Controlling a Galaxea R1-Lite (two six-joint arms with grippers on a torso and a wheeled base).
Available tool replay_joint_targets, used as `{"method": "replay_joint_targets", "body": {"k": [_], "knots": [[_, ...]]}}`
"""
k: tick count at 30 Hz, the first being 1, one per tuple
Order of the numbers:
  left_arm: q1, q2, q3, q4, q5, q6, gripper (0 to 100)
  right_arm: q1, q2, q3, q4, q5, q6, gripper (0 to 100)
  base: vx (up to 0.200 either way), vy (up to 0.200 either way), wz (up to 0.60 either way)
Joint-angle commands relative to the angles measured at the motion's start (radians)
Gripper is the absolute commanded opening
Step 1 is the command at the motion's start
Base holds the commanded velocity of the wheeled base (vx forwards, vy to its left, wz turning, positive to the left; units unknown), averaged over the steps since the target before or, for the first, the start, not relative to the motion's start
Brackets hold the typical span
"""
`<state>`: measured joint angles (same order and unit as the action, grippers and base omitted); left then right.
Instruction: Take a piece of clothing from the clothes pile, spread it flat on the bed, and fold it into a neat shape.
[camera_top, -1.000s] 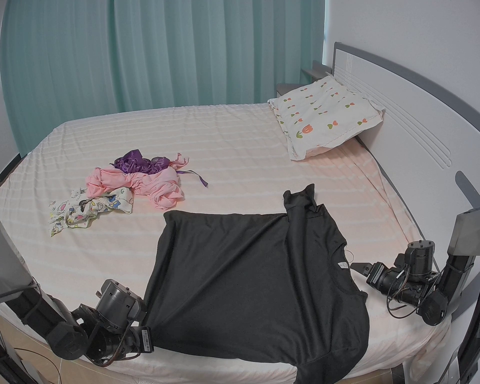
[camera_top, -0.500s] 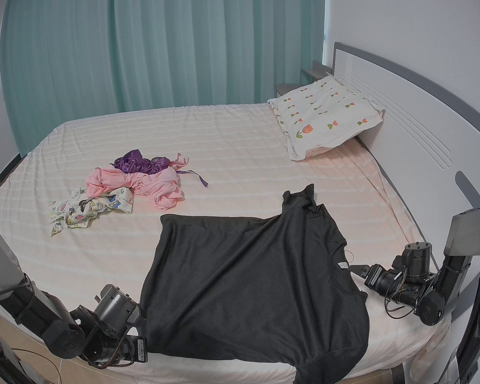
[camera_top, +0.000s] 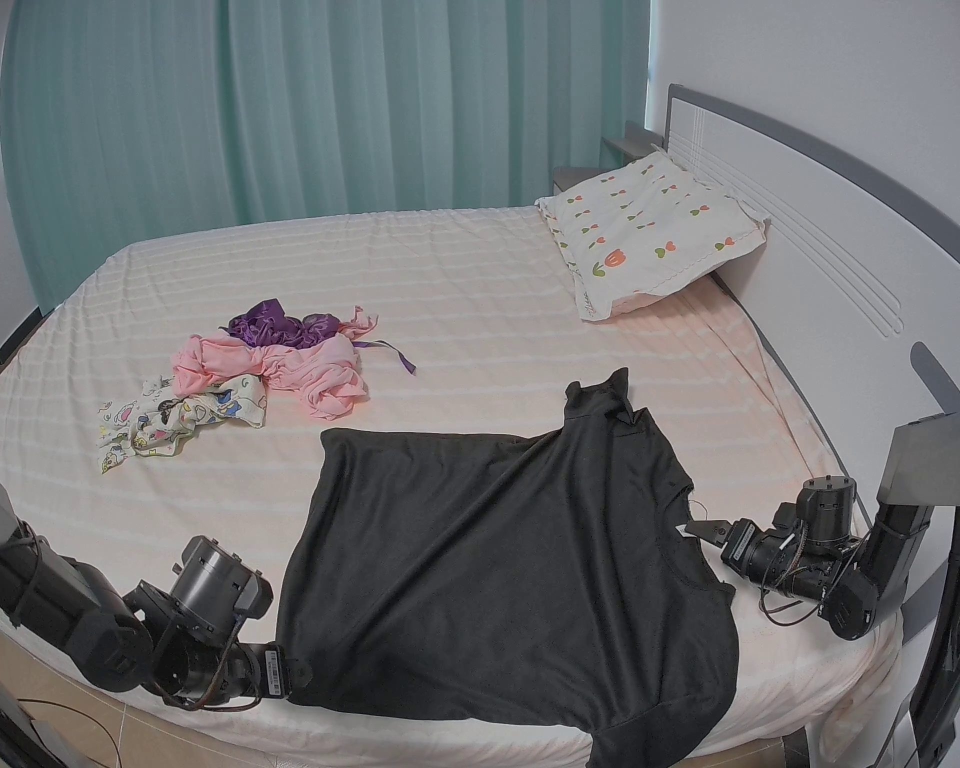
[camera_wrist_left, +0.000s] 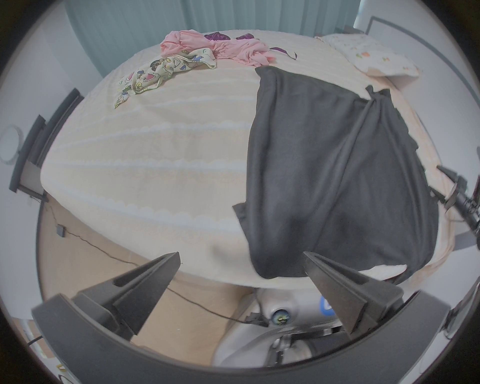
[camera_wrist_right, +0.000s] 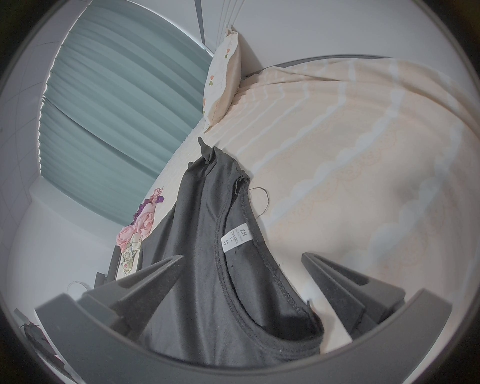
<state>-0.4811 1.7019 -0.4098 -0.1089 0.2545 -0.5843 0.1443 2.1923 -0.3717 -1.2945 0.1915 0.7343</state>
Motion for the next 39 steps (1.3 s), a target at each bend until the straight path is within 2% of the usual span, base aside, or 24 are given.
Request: {"method": "replay_joint_targets", "body": {"k": [1, 4, 9, 10, 16, 24, 32, 36, 39], "knots": [[0.050, -0.015, -0.034, -0.051, -0.084, -0.003, 100, 0.003, 0.069, -0.058, 0.000, 0.006, 0.001, 100, 0.000, 0.000, 0.00], [0.065, -0.008, -0.030, -0.090, -0.132, -0.005, 100, 0.003, 0.089, -0.088, 0.000, 0.006, 0.002, 100, 0.000, 0.000, 0.00], [0.075, -0.005, -0.038, -0.101, -0.138, -0.022, 100, 0.005, 0.107, -0.113, 0.003, 0.014, 0.031, 100, 0.000, 0.000, 0.00], [0.073, -0.005, -0.049, -0.101, -0.139, -0.039, 100, 0.009, 0.121, -0.119, 0.000, 0.014, 0.033, 0, 0.000, 0.000, 0.00], [0.075, -0.007, -0.055, -0.101, -0.158, -0.063, 100, -0.002, 0.112, -0.116, 0.000, 0.014, 0.036, 0, 0.000, 0.000, 0.00], [0.076, -0.007, -0.057, -0.101, -0.162, -0.063, 100, -0.064, 0.089, -0.115, -0.005, 0.006, 0.036, 0, 0.000, 0.000, 0.00], [0.079, -0.005, -0.063, -0.103, -0.161, -0.065, 100, -0.123, 0.081, -0.084, -0.083, 0.000, 0.034, 0, 0.000, 0.000, 0.00], [0.096, -0.004, -0.066, -0.103, -0.164, -0.065, 100, -0.141, 0.081, -0.041, -0.151, -0.063, 0.020, 0, 0.000, 0.000, 0.00], [0.099, -0.004, -0.072, -0.103, -0.161, -0.065, 100, -0.144, 0.089, -0.039, -0.172, -0.072, 0.011, 0, 0.000, 0.000, 0.00]]}}
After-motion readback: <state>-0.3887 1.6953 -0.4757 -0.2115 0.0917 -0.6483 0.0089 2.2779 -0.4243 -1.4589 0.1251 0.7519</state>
